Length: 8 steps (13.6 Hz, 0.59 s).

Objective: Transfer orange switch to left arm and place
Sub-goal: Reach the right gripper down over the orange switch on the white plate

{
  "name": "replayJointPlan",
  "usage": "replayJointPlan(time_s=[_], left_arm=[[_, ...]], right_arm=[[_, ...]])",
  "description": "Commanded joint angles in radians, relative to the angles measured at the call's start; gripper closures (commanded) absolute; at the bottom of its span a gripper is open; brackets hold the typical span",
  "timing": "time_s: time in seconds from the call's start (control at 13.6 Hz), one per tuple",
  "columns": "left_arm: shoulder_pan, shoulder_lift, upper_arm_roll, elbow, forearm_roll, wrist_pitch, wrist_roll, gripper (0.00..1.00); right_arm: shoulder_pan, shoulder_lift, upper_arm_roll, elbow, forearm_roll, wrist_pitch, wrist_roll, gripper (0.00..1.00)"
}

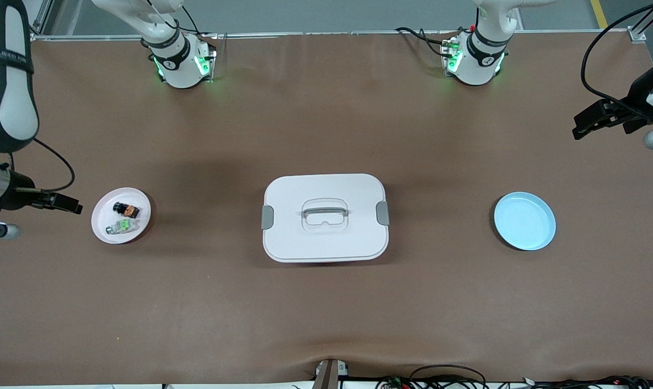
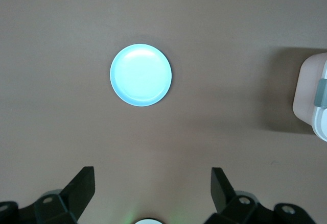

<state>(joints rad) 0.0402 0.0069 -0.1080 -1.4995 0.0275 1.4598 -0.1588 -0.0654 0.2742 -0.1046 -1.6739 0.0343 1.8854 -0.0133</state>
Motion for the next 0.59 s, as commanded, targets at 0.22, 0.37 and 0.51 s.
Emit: replayJointPlan(time_s=[0.22,0.37,0.51], left_arm=[[0.000,0.007,-0.001,0.016,0.003,-0.013,-0.007,0.00],[0.001,0.005,-0.001,0.015,0.003,-0.015,-0.005,0.00],[0.001,0.005,-0.001,0.016,0.003,-0.015,-0.005,0.00]], right_arm=[[-0.046,0.033,0.008,-0.113,0.012,0.145,0.001,0.00],[-0.059,0.046,0.008,-0.154,0.013,0.191,0.004,0.00],[-0.059,0.046,0.008,-0.193,0.013,0.240,0.004,0.00]])
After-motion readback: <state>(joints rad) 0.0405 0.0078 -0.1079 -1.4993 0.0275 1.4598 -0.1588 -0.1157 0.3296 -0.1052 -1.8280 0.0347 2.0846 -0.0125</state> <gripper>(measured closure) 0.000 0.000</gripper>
